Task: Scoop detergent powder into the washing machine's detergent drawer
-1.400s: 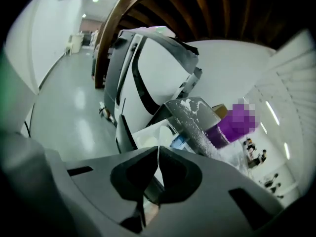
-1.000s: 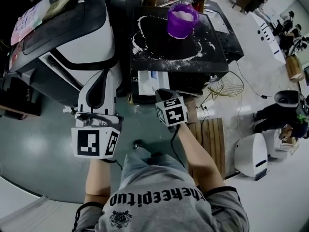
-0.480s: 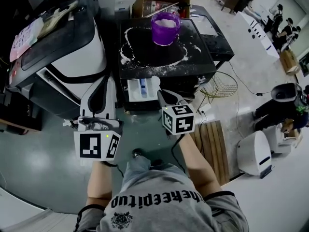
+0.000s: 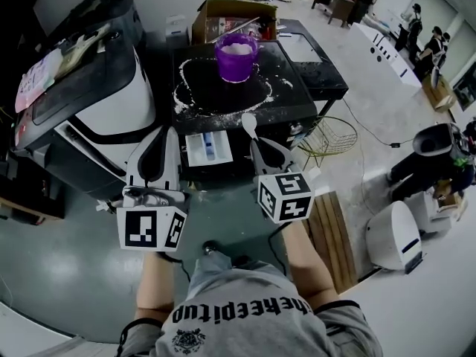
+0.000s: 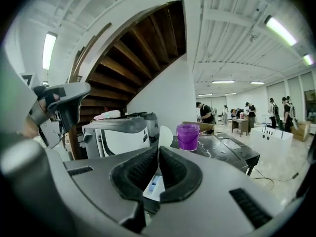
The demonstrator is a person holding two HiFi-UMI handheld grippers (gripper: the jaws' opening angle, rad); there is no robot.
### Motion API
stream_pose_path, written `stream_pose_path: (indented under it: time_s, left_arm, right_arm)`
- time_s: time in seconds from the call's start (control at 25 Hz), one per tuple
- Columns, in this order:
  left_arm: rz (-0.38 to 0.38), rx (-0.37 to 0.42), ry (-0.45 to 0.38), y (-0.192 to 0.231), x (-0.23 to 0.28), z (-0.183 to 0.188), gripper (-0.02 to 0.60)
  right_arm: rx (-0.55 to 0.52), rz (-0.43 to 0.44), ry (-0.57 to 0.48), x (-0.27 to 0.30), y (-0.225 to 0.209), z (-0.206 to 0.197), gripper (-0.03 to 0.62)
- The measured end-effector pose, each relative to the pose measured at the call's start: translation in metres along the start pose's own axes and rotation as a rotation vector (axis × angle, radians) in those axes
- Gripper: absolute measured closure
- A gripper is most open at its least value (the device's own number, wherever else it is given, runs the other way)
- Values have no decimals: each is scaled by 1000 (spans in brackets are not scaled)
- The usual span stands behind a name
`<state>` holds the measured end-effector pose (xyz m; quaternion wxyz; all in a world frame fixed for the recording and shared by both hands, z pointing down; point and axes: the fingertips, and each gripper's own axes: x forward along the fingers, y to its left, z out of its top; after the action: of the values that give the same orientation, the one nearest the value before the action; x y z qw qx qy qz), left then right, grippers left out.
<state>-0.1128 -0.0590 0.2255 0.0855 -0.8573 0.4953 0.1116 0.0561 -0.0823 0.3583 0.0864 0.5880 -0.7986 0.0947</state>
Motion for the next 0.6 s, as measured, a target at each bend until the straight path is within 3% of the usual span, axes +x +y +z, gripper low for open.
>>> stream_pose_path:
  time_s: [0.6]
  left_arm:
    - [-50,-5,-29,-55,-6,20,578]
  right_arm:
    - [-51,-119,-190,-96,-39,58,586]
